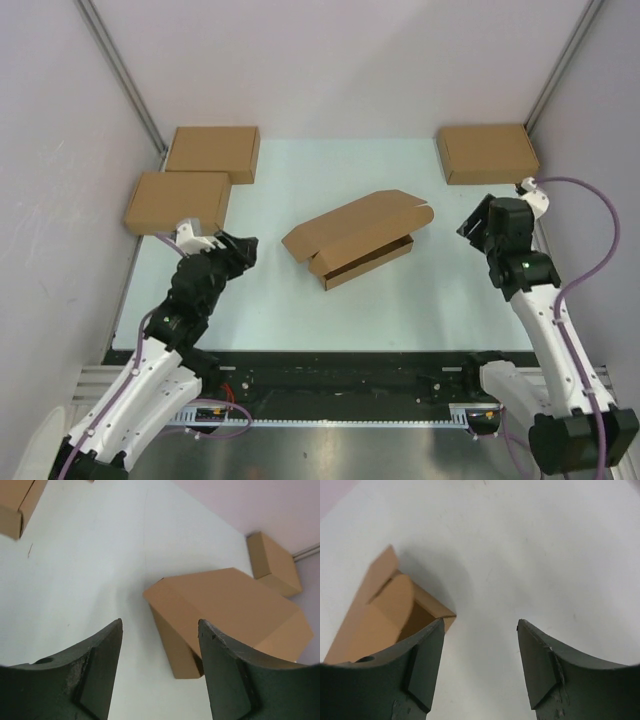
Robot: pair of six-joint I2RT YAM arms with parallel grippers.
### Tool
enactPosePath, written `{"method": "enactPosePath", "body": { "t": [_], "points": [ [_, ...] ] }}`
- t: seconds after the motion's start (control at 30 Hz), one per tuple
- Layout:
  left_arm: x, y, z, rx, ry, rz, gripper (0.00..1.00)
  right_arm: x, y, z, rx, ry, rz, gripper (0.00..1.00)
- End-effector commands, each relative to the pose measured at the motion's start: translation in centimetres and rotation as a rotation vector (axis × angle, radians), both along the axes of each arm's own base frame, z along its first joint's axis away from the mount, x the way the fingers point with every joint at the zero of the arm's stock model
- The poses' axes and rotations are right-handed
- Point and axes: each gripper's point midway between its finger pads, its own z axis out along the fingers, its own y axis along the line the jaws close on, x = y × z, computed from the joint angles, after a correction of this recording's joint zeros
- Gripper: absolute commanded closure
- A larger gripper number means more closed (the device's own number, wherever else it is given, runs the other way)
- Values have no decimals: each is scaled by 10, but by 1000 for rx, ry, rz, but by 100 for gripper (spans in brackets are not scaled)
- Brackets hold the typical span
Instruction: Fold the paper box
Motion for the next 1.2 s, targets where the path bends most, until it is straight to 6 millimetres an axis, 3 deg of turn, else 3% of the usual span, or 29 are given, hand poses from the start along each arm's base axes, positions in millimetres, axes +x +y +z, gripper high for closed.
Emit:
{"method": "enactPosePath", "body": {
  "t": [0.0, 0.07, 0.13, 0.17, 0.2, 0.23, 0.3, 0.33, 0.37, 0.43, 0.47, 0.57, 0.6, 0.63, 0.67, 0.7, 0.73, 0.8, 0.83, 1.0, 1.17],
  "points": [
    [7, 5, -13, -98, 35, 93, 32, 39, 36, -55, 352, 16, 30, 36],
    [12, 9, -35, -89, 95, 147, 31, 51, 47, -84, 418, 66, 32, 38],
    [13, 13, -55, -143, 170, 214, 32, 73, 53, -85, 478, 14, 19, 40],
    [13, 12, -65, -162, 200, 227, 33, 80, 54, -99, 492, 33, 5, 42],
    [12, 8, -69, -228, 212, 234, 35, 92, 55, -94, 504, -15, 10, 43],
    [9, 8, -81, -256, 233, 245, 40, 100, 52, -93, 530, -41, -12, 44],
    [4, 4, -84, -359, 232, 251, 47, 115, 55, -103, 576, -50, 2, 51],
    [-2, 5, -98, -373, 259, 255, 52, 120, 53, -110, 588, -47, -13, 53],
    [-7, 3, -97, -403, 249, 248, 55, 124, 50, -113, 615, -51, -30, 57],
    [-17, -1, -115, -449, 280, 252, 64, 136, 49, -132, 627, -46, -38, 59],
    [-22, -12, -116, -491, 282, 221, 66, 144, 49, -146, 651, -39, -36, 61],
    [-27, -29, -138, -541, 297, 191, 67, 154, 60, -163, 702, -32, 1, 67],
    [-21, -36, -133, -568, 273, 171, 67, 155, 61, -176, 708, -9, -1, 68],
    [-21, -41, -147, -535, 320, 166, 66, 154, 62, -184, 713, 5, 2, 68],
    [-17, -45, -148, -513, 316, 148, 65, 155, 66, -187, 712, 8, 14, 69],
    [-6, -55, -132, -545, 274, 121, 65, 154, 68, -194, 708, 18, 18, 69],
    [-4, -58, -148, -516, 317, 127, 64, 154, 72, -195, 708, 22, 33, 69],
    [8, -69, -140, -545, 294, 113, 63, 151, 79, -200, 711, 41, 51, 69],
    [10, -69, -153, -520, 325, 129, 63, 151, 83, -198, 705, 42, 67, 70],
    [32, -91, -158, -517, 334, 91, 60, 137, 112, -193, 681, 73, 168, 71],
    [39, -100, -161, -521, 348, 58, 60, 99, 134, -186, 674, 99, 225, 73]
  ]
}}
